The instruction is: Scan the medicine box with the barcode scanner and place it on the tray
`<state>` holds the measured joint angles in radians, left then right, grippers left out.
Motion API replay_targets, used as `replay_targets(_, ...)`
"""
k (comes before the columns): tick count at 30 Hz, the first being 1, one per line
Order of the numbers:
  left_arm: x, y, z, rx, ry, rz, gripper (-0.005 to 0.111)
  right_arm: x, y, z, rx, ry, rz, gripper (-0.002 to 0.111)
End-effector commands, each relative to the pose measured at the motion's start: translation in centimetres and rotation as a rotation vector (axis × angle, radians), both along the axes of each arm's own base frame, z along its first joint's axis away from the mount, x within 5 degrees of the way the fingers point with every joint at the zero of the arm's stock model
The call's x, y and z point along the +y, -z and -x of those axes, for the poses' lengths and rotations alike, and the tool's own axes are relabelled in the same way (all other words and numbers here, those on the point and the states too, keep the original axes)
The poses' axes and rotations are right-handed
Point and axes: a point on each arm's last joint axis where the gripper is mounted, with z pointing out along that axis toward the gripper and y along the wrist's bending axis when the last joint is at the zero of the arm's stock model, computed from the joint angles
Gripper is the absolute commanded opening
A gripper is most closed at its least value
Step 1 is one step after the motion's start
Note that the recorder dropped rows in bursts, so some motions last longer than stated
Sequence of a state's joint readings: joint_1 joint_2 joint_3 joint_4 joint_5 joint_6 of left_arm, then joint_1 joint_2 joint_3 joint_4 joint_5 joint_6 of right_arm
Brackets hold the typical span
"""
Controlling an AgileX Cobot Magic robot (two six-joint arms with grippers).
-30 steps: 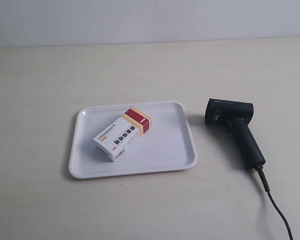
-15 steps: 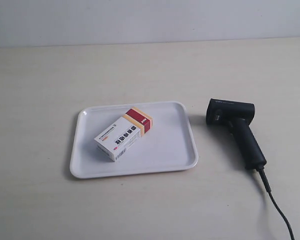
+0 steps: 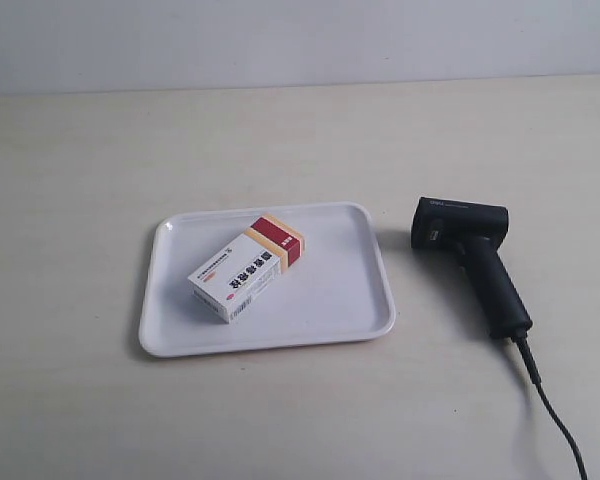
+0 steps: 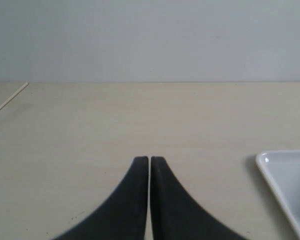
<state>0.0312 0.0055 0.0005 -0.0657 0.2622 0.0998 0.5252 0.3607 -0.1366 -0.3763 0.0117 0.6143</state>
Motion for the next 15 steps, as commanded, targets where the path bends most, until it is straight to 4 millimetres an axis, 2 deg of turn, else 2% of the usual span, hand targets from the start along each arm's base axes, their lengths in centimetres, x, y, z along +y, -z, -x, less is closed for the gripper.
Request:
replay_targets(1,0.03,-0.09,0.03,-0.011,-0.006,0.001,0.004,-0.33,3.15,0.66,0.032,-0.003,0.004,0.001)
replay_targets(3,0.03,-0.09,0.03,-0.011,-0.006,0.001,0.004,-0.48,3.7,0.91,0.028,-0.002,0.006,0.001)
replay_targets(15,0.03,-0.09,0.03,-0.011,-0.006,0.001,0.004,-0.66,3.75,1.21,0.043,0.003,-0.017,0.001)
